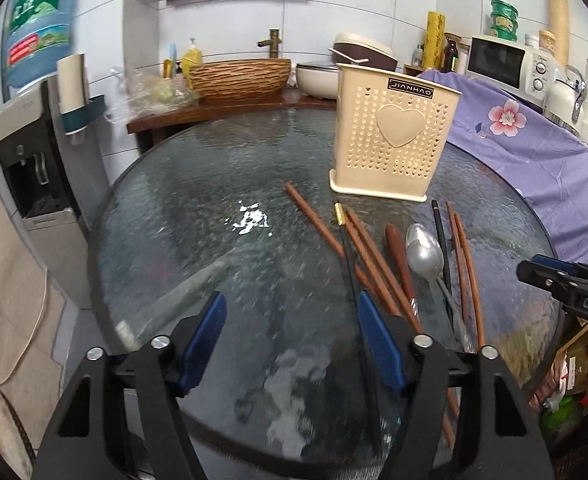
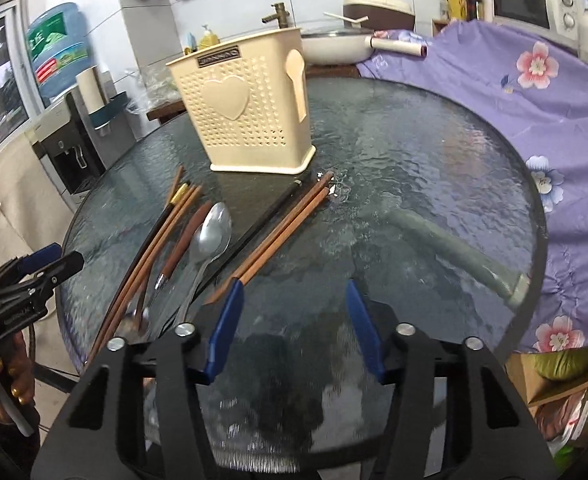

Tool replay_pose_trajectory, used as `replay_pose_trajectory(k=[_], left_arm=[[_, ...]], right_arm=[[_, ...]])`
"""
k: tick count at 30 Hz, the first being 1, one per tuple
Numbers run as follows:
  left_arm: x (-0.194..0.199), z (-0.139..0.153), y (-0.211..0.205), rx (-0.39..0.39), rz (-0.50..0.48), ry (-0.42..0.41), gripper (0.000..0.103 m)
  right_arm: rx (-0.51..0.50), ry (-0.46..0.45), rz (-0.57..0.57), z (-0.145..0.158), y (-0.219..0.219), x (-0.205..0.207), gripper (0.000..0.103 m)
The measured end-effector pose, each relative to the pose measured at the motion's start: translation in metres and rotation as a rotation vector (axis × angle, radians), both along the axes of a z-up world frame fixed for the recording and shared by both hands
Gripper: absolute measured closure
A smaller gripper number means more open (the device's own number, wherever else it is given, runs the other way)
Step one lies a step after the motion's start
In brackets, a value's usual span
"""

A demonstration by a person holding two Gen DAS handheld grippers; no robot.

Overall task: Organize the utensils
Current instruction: 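Move both tools forward over the loose chopsticks and spoons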

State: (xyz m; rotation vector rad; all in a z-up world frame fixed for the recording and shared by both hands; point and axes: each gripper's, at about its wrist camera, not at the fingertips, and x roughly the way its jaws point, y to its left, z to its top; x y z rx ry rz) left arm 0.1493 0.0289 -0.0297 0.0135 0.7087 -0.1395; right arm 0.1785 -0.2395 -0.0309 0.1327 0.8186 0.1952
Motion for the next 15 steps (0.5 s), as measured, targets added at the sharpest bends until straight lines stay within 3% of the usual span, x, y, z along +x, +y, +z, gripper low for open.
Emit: replay_pose_trajectory(k=[2,7,15], left_arm=[[0.008,0.000,-0.004,0.009,-0.016,0.008,0.045],[0.027,-0.005,-0.008,0.009,-0.044,0.041,0.051],[0.044,-0.011,-0.013,-0.004,-0.063,0.080,0.053]], right_arm=[[0.015,0.018,0.003,-0.001,0.000,0.010,0.061],[0.035,0.045,-0.006,-0.002,0.002,0.033,0.066],[0.026,0.089,-0.024,-0.012,0.004,0.056,0.067]])
